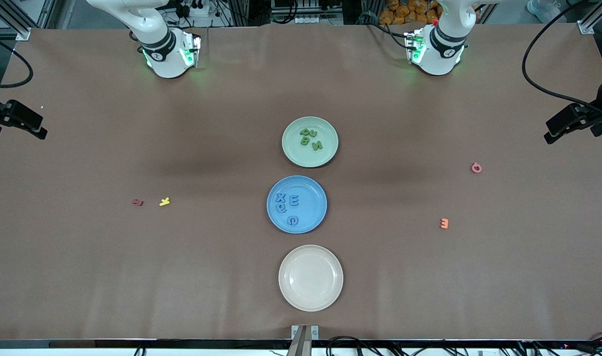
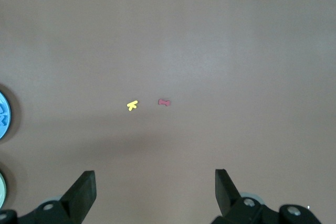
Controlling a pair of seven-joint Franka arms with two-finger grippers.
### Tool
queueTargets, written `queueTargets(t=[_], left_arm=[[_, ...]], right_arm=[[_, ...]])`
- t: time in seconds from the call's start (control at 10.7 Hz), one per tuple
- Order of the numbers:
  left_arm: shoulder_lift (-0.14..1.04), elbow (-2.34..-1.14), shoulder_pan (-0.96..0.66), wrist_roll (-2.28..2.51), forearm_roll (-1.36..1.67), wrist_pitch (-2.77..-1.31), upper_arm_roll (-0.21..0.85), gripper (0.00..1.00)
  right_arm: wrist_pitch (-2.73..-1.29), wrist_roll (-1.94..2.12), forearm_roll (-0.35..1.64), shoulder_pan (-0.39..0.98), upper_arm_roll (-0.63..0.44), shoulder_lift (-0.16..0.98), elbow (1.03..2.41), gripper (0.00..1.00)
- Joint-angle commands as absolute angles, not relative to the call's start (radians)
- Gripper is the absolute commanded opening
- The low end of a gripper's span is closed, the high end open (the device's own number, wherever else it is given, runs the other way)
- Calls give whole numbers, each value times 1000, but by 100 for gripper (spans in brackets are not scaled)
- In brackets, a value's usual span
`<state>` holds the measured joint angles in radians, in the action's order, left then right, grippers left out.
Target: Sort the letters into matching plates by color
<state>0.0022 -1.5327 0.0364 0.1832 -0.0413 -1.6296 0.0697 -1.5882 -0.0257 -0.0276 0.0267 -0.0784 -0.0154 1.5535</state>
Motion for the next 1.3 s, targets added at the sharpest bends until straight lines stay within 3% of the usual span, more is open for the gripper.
queueTargets(t=[0.0,1.21], left_arm=[[-3,-1526,37,166,-17,-1617,66,100],[6,-1532,12,106,-6,-1617,100,100]], right_arm=[[-1575,-17,-18,31,-81,-9,1539,100],[-1575,-15,-18,29,-81,-6,1542,100]])
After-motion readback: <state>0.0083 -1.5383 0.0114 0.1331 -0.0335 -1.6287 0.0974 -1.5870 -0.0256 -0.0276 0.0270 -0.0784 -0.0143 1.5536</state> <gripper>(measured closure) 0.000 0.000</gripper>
